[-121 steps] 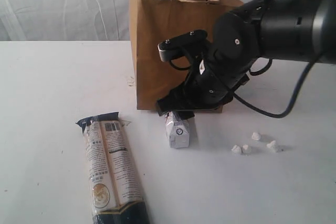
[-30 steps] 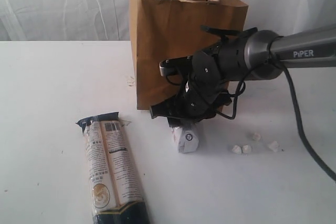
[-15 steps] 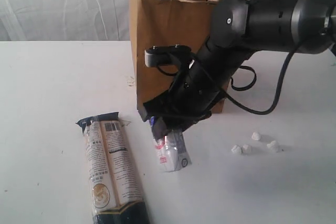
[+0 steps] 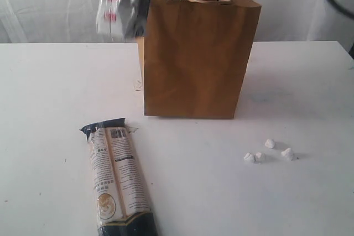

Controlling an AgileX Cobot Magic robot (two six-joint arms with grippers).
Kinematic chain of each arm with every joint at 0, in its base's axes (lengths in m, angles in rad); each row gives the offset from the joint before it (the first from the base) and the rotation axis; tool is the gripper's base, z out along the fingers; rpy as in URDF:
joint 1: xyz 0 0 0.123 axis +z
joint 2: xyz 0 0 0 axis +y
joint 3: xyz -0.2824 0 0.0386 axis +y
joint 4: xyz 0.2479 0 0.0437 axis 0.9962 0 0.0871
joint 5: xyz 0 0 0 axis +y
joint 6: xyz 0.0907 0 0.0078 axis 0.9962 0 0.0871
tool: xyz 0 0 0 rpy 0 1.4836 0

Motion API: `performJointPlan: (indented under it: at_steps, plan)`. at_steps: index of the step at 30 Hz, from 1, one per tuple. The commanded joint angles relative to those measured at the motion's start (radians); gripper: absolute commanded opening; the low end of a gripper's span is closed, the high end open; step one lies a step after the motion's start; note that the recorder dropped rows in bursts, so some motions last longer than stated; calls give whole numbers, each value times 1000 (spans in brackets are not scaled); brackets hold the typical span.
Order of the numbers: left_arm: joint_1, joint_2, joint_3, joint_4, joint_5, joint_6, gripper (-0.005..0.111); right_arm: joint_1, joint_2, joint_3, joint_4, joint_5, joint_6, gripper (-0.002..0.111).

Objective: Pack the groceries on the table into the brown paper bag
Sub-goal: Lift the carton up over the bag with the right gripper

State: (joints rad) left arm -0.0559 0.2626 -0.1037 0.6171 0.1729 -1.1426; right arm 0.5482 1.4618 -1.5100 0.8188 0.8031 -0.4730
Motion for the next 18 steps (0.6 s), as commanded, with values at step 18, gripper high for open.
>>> performJointPlan:
  at_steps: [18]
  plan:
    - [5,-6,4,-3,2,-2,0,-201,175,-164,-223,-434,-26,27]
